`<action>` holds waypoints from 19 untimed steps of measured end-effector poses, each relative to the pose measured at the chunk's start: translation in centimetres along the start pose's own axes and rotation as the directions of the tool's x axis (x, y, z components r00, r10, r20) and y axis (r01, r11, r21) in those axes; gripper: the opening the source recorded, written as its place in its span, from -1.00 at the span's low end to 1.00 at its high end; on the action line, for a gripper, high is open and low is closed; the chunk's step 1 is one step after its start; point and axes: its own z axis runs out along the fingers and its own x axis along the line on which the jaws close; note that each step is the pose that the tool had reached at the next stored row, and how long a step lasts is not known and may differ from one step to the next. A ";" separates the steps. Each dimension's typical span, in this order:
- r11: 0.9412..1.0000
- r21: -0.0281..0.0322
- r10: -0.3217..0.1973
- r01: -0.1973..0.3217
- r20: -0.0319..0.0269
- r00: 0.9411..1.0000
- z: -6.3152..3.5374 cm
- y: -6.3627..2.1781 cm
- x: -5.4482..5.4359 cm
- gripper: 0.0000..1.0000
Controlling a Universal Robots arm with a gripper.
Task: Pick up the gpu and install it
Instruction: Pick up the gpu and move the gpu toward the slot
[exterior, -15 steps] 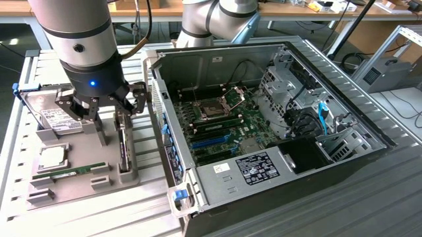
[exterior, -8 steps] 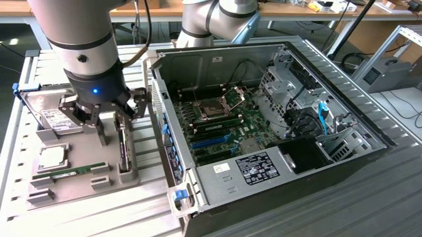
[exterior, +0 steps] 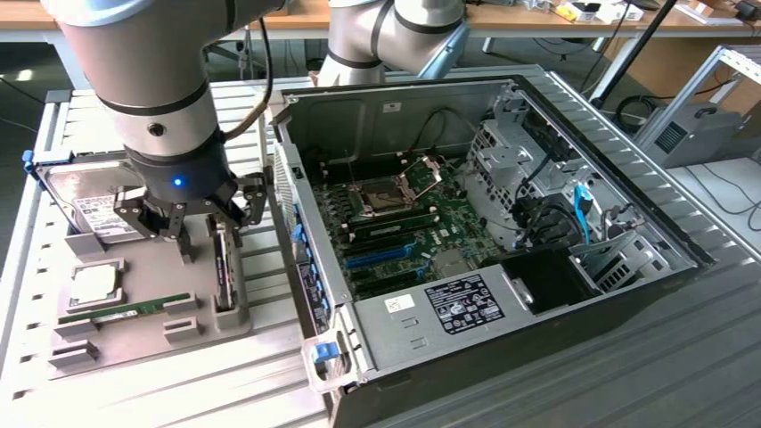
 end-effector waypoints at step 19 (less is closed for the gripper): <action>1.000 0.000 0.006 -0.006 0.000 1.000 1.64 -0.18 -0.2 0.23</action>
